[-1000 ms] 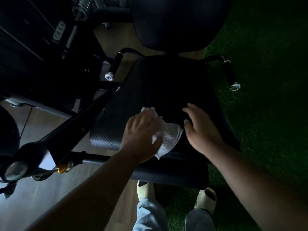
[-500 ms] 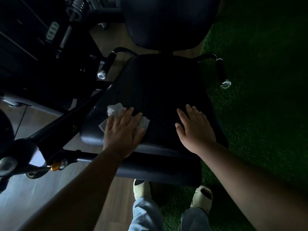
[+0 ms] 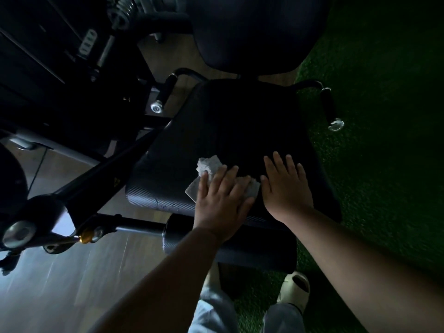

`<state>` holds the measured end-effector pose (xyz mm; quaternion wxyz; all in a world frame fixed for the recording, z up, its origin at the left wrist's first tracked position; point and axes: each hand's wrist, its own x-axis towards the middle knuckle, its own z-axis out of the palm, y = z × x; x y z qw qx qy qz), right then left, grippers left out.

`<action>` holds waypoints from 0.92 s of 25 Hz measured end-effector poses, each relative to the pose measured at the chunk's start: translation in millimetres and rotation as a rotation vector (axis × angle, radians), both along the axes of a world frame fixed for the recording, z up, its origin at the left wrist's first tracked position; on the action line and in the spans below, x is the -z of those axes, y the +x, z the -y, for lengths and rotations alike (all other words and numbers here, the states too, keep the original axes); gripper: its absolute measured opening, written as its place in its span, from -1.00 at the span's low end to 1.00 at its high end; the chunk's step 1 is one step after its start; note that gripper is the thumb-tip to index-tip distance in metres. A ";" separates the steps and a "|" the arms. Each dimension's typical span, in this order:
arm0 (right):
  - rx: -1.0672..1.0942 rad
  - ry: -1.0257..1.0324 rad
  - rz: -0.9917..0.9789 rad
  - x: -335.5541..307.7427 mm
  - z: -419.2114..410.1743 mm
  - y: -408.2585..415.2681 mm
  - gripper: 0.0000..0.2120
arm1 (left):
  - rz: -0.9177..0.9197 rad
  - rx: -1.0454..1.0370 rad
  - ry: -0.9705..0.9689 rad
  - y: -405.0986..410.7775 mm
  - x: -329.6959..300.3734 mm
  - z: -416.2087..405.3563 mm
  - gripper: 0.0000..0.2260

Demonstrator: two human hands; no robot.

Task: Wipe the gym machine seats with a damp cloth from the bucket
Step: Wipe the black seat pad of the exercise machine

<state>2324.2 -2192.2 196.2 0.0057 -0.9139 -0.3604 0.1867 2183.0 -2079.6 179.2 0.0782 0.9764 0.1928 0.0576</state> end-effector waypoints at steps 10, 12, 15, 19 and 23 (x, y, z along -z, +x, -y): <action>0.068 -0.030 0.003 1.3 -25.2 -3.8 -0.45 | 0.133 -0.201 0.021 -28.3 10.3 -43.2 -0.61; 0.061 -0.014 0.003 2.8 -29.8 -3.3 -0.47 | 0.158 -0.011 0.066 -14.5 16.2 -10.4 -0.62; 0.078 0.053 -0.002 4.8 -25.2 -1.1 -0.49 | 0.260 -0.020 0.120 -26.5 32.8 -17.7 -0.60; 0.072 0.049 0.029 7.4 -26.4 -4.6 -0.49 | 0.340 -0.367 0.127 -56.6 50.4 -39.6 -0.58; 0.053 0.035 0.062 7.7 -27.2 -5.6 -0.48 | 0.568 -0.830 -0.200 -51.2 51.4 -41.9 -0.53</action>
